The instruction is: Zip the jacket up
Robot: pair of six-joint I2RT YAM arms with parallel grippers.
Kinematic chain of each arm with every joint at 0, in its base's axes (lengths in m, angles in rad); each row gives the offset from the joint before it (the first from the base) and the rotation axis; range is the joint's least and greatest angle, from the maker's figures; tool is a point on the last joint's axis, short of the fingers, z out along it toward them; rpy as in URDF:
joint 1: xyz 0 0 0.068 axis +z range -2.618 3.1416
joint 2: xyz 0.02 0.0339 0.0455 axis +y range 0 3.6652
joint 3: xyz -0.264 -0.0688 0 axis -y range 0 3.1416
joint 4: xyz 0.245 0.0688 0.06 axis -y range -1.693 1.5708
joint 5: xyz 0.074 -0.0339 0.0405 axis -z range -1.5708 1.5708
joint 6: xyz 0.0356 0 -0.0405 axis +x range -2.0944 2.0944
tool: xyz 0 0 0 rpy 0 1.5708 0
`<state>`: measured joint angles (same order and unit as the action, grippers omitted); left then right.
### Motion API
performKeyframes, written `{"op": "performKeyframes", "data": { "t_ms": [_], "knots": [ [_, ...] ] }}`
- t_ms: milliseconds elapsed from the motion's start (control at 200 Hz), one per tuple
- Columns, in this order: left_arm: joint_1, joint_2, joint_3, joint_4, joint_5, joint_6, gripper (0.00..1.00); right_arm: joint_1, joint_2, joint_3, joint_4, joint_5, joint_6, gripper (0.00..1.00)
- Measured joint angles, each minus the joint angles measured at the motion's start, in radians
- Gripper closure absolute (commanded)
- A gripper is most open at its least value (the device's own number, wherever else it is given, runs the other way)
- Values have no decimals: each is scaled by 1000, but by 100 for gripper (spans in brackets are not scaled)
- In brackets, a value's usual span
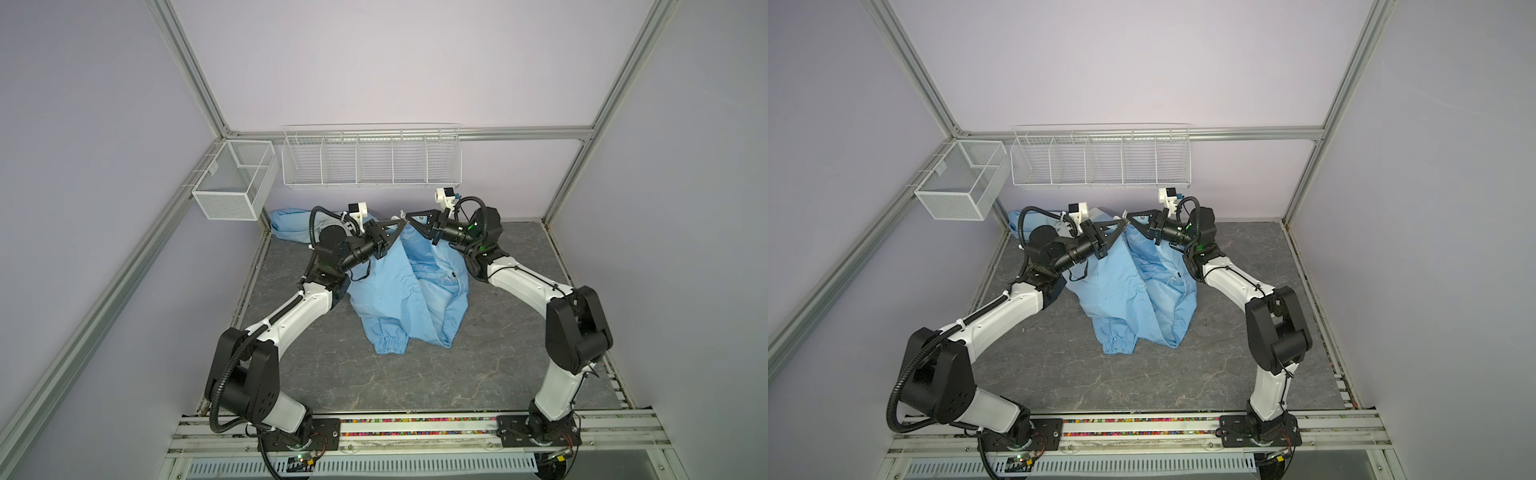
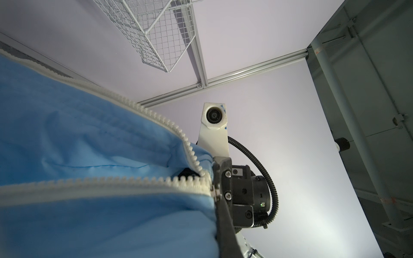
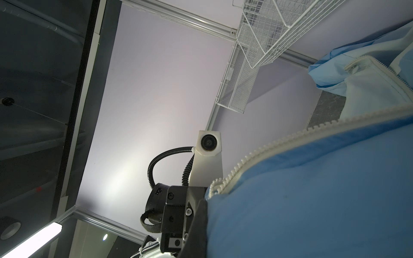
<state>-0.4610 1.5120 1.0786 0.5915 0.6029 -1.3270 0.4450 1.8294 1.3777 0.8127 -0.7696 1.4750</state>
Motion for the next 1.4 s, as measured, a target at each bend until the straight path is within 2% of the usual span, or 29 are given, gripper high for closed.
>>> {"op": "performKeyframes", "data": {
  "t_ms": [530, 865, 1130, 1290, 1400],
  "knots": [
    [-10, -10, -16, -11, -20, 50, 100, 2, 8, 0, 37, 1, 96, 93],
    [-11, -10, -24, -3, -19, 56, 100, 3, 8, 13, -20, -6, 88, 93],
    [-11, -8, -81, 86, -9, -46, 100, 14, -18, -51, -16, 29, 47, 93],
    [-20, -12, -83, 43, 48, -53, 69, 17, -51, -111, -7, 98, 1, 93],
    [-53, -56, -99, -40, 82, -18, 35, 8, -57, -124, 0, 167, -21, 93]
  ]
}}
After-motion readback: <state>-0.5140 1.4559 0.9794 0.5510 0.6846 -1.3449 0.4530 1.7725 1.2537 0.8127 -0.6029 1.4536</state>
